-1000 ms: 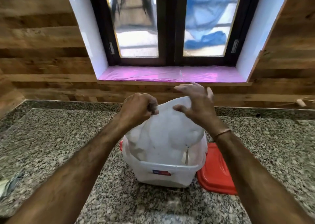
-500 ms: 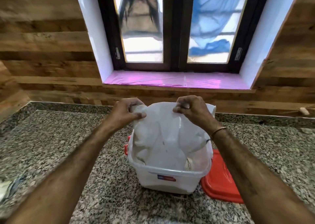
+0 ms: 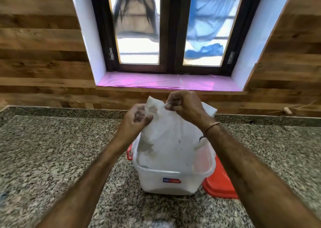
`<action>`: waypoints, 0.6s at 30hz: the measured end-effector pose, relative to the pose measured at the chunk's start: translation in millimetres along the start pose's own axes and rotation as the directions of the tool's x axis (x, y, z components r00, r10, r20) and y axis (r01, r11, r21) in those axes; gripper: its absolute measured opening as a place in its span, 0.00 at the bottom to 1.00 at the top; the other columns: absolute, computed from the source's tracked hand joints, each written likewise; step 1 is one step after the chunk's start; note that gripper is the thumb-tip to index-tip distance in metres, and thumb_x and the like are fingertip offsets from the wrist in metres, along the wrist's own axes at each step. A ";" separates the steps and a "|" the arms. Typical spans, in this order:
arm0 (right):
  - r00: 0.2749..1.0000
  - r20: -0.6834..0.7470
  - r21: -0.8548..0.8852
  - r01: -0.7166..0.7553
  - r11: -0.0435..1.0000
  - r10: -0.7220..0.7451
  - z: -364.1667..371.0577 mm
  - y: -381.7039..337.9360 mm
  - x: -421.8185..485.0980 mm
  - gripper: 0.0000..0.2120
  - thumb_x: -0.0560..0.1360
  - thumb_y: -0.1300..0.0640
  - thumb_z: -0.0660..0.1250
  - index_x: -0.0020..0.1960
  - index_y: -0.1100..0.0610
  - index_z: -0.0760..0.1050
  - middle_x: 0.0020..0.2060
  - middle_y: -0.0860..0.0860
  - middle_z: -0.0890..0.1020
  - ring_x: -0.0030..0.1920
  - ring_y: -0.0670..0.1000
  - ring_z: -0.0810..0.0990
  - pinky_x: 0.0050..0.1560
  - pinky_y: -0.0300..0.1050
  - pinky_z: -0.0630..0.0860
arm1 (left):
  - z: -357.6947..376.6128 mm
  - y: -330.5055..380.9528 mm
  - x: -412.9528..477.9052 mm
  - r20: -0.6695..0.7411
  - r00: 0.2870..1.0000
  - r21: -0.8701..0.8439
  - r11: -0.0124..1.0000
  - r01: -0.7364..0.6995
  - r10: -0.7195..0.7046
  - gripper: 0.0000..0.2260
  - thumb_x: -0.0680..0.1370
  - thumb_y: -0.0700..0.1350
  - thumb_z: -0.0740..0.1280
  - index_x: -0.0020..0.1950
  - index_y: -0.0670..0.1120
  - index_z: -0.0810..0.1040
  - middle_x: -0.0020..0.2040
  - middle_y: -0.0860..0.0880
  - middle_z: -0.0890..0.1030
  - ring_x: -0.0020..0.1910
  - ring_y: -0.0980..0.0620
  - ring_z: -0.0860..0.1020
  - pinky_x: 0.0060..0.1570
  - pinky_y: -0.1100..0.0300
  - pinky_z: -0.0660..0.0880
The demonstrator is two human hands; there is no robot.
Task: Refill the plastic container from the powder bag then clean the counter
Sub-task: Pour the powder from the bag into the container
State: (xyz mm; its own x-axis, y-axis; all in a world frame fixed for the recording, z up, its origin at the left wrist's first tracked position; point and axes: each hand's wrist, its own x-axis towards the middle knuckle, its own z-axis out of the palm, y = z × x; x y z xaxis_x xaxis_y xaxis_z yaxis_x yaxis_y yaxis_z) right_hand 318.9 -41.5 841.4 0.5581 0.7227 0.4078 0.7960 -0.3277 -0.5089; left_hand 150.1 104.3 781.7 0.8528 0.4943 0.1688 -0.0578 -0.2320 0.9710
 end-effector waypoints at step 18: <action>0.933 -0.334 -0.100 -0.179 0.979 0.136 -5.4 -6.9 -41.2 0.09 0.73 0.49 0.79 0.39 0.50 0.81 0.36 0.44 0.86 0.38 0.44 0.82 0.36 0.42 0.77 | 24.5 -64.8 -34.0 -0.050 0.997 0.350 0.936 -0.040 0.062 0.24 0.80 0.50 0.70 0.73 0.49 0.66 0.68 0.44 0.77 0.64 0.45 0.77 0.59 0.47 0.78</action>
State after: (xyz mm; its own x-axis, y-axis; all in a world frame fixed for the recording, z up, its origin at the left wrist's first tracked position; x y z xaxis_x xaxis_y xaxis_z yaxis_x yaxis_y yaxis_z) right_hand 291.6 -72.3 832.3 0.7073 0.4263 0.5639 0.7027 -0.5108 -0.4952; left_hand 137.6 82.0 708.9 0.8206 0.5202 0.2366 0.0935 -0.5306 0.8424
